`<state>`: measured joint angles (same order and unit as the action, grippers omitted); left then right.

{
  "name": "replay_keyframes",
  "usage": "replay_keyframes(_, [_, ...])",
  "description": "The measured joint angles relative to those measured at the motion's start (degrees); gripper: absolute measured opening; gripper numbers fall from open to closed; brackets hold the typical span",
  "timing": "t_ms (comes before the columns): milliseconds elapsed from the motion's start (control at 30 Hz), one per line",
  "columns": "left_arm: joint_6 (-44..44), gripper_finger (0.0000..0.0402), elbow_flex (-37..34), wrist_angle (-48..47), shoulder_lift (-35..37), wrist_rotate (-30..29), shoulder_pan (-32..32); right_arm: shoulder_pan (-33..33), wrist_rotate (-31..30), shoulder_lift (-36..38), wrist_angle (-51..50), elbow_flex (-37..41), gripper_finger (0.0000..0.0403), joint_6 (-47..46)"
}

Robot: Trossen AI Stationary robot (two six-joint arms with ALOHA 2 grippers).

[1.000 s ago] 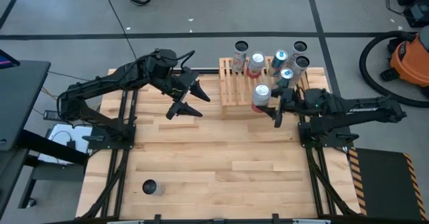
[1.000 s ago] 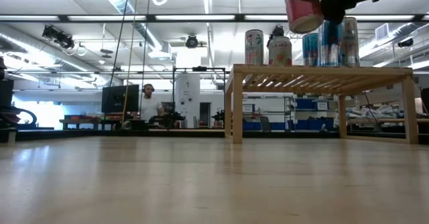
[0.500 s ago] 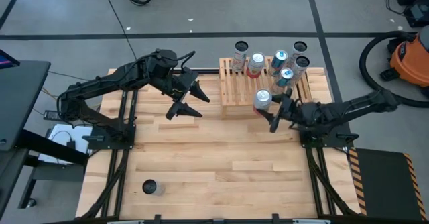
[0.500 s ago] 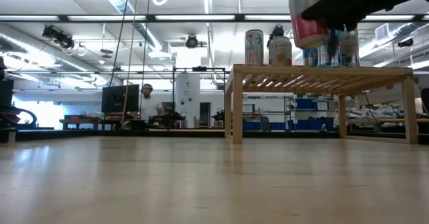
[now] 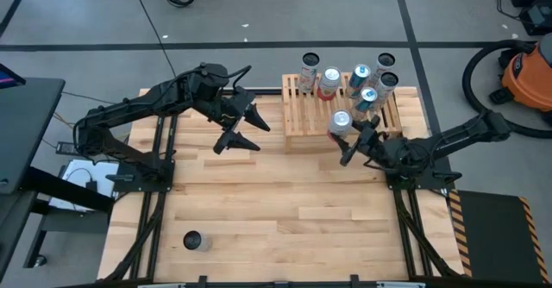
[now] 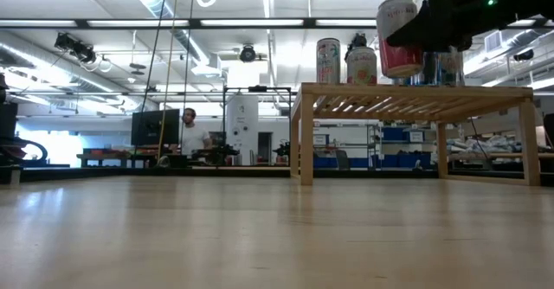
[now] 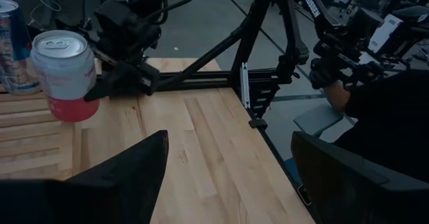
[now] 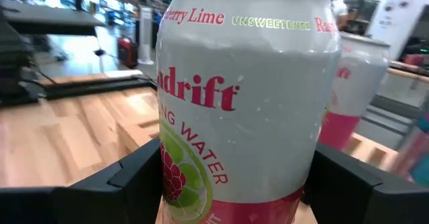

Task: Place canned beverage on shelf
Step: Put the pink-white soda can on the shelf aligned with the other pink-white soda can

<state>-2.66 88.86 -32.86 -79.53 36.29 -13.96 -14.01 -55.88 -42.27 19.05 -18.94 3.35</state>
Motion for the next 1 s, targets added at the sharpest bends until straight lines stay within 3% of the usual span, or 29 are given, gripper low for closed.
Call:
replay_keyframes(633, [-0.15,0.0316,0.00,-0.01,-0.02,0.00,0.00,5.05,-1.69,-8.53,5.12,-0.13,0.0297,-1.70])
replay_keyframes(1000, [-0.10,0.0316,0.00,-0.07,-0.02,0.01,0.07,6.76,-2.55,-9.04,5.77,-0.13,0.0335,-3.27])
